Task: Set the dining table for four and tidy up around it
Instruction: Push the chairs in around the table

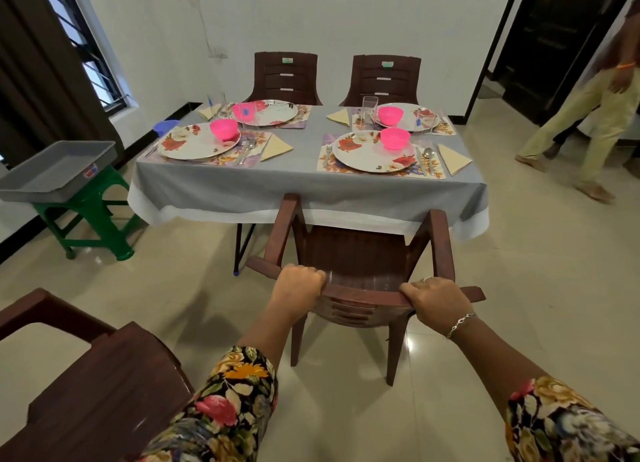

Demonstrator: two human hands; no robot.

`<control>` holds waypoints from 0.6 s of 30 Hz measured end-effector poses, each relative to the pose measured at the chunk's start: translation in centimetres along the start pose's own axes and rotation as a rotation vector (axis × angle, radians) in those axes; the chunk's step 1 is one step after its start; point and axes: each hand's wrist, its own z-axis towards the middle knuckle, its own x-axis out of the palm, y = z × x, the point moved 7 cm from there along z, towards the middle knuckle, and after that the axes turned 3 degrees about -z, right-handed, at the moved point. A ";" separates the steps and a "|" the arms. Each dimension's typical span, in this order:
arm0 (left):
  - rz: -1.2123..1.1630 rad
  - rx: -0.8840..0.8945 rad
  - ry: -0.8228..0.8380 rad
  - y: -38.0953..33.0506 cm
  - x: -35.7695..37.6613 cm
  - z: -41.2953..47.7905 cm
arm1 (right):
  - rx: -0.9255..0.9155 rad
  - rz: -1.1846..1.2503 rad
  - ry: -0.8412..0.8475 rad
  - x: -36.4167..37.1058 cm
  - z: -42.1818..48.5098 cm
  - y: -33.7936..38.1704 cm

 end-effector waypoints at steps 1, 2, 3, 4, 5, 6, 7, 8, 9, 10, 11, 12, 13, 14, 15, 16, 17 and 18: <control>-0.013 -0.001 0.013 0.0 -0.1 0.3 | -0.002 0.010 -0.027 0.0 0.3 -0.2; -0.002 0.030 0.025 0.0 0.2 0.5 | -0.006 0.005 -0.042 0.1 0.5 -0.3; -0.032 0.018 0.021 0.5 0.4 0.9 | 0.009 -0.006 -0.049 0.0 0.6 -0.4; -0.035 0.019 -0.008 0.8 0.6 0.8 | 0.011 -0.009 -0.048 -0.1 0.6 -0.4; -0.030 0.012 -0.008 0.8 0.8 0.6 | 0.005 -0.011 -0.055 0.0 0.6 -0.3; -0.022 0.025 -0.017 0.5 0.6 0.3 | 0.004 -0.008 -0.051 0.1 0.5 -0.2; -0.023 0.032 -0.017 0.3 0.6 0.2 | 0.002 -0.008 -0.047 0.3 0.4 -0.1; -0.013 0.032 -0.031 0.2 0.3 0.2 | 0.012 -0.015 -0.042 0.3 0.4 -0.1; -0.007 0.033 -0.028 0.1 0.4 0.2 | 0.010 -0.022 -0.056 0.3 0.3 -0.2; -0.006 0.036 -0.040 0.0 0.5 0.3 | 0.014 -0.023 -0.042 0.2 0.4 -0.2; -0.010 0.035 -0.061 0.0 0.5 0.3 | 0.010 -0.013 -0.034 0.2 0.4 -0.2; -0.007 0.027 -0.070 0.0 0.5 0.2 | 0.009 -0.001 -0.021 0.3 0.3 0.0; 0.009 0.017 -0.083 0.1 0.6 0.1 | 0.009 0.007 -0.052 0.3 0.1 0.0; 0.031 0.011 -0.106 0.1 0.6 0.1 | 0.028 0.010 -0.058 0.2 0.1 -0.2; 0.044 0.009 -0.130 0.1 0.7 0.1 | 0.030 0.012 -0.087 0.3 0.0 -0.2; 0.045 0.004 -0.135 0.1 0.8 0.1 | 0.036 0.007 -0.102 0.2 -0.1 -0.1; 0.047 -0.011 -0.149 0.2 1.1 0.2 | 0.042 -0.005 -0.133 0.2 -0.1 -0.1; 0.046 -0.025 -0.150 0.1 1.1 0.1 | 0.066 -0.016 -0.123 0.1 -0.2 0.0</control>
